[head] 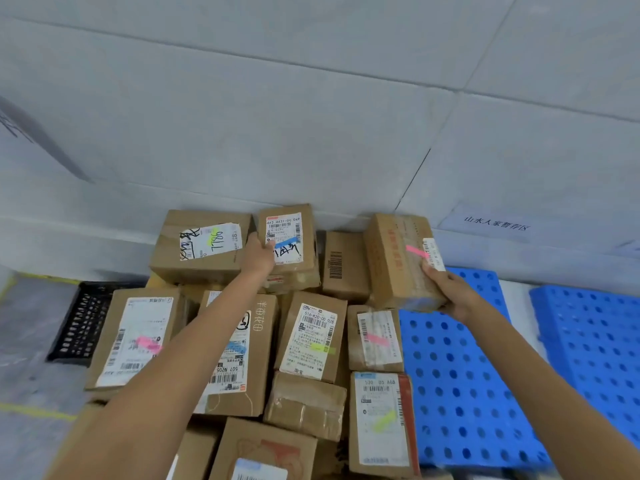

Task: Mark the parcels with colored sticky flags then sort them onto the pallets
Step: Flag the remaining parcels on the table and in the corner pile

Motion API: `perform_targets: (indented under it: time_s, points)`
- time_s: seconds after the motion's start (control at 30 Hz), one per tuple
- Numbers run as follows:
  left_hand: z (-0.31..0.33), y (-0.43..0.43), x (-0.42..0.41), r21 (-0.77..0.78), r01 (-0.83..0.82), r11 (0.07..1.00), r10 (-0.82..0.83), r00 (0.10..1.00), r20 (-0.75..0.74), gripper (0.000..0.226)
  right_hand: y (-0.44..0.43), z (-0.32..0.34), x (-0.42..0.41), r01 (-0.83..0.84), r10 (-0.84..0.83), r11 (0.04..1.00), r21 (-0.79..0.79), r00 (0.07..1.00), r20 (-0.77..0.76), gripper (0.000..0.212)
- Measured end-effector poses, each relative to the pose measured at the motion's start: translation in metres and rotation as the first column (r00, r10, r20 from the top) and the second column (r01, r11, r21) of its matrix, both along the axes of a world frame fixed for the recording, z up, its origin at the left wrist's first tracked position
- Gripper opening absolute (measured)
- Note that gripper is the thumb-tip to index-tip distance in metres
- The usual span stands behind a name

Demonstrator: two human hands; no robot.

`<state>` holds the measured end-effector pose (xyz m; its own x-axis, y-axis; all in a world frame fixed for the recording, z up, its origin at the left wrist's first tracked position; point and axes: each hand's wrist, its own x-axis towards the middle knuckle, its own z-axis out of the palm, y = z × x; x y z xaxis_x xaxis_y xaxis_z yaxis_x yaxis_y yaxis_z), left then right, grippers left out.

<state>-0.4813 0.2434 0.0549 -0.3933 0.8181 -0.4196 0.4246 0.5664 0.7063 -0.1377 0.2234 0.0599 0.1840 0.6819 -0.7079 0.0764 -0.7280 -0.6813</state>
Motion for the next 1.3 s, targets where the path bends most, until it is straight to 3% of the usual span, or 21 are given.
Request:
perform_targets:
  time_s: [0.17,0.27,0.37,0.43,0.5,0.57,0.67,0.77,0.97,1.13,1.23,1.3]
  points:
    - [-0.004,0.001,-0.005,0.08,0.068,0.994,-0.054,0.984,-0.172,0.048,-0.012,-0.009,0.004,0.175,-0.173,0.984,-0.034,0.984,0.032,0.05]
    - [-0.007,-0.004,0.002,0.193,0.221,0.956,-0.133,0.913,-0.386,0.052,-0.016,-0.017,0.002,0.18,-0.175,0.983,-0.032,0.978,0.109,0.054]
    - [-0.003,-0.014,0.033,0.37,0.48,0.795,-0.265,0.825,-0.499,0.047,-0.017,-0.022,-0.002,0.183,-0.178,0.982,-0.057,0.981,0.084,0.049]
    - [-0.004,-0.02,0.062,0.399,0.641,0.656,-0.391,0.741,-0.547,0.042,-0.017,-0.023,-0.006,0.173,-0.168,0.982,-0.077,0.984,0.067,0.05]
    - [-0.009,-0.021,0.091,0.349,0.667,0.658,-0.478,0.728,-0.492,0.04,-0.015,-0.025,-0.007,0.169,-0.164,0.982,-0.079,0.984,0.068,0.052]
    - [-0.021,-0.016,0.114,0.199,0.616,0.762,-0.511,0.761,-0.4,0.049,-0.014,-0.026,-0.006,0.178,-0.173,0.981,-0.076,0.983,0.064,0.053]
    - [-0.037,-0.004,0.137,-0.125,0.561,0.819,-0.567,0.754,-0.332,0.087,-0.013,-0.026,-0.001,0.185,-0.182,0.98,-0.075,0.982,0.05,0.053]
    - [-0.048,0.004,0.147,-0.228,0.509,0.83,-0.558,0.761,-0.331,0.115,-0.015,-0.028,0.009,0.213,-0.212,0.974,-0.076,0.977,0.022,0.052]
    - [-0.038,0.002,0.158,-0.106,0.403,0.909,-0.412,0.832,-0.372,0.115,-0.028,-0.027,0.035,0.246,-0.247,0.967,-0.069,0.969,0.003,0.051]
    - [0.021,-0.01,0.143,0.071,0.365,0.928,-0.328,0.893,-0.31,0.103,-0.038,-0.018,0.042,0.235,-0.236,0.971,-0.051,0.972,-0.003,0.051]
    - [0.053,-0.021,0.113,0.174,0.269,0.947,-0.251,0.961,-0.116,0.094,-0.034,-0.01,0.018,0.155,-0.157,0.987,-0.051,0.987,-0.021,0.05]
    - [0.069,-0.028,0.088,0.228,0.157,0.961,-0.187,0.975,0.116,0.086,-0.028,-0.007,-0.005,0.086,-0.087,0.995,-0.04,0.996,-0.036,0.048]
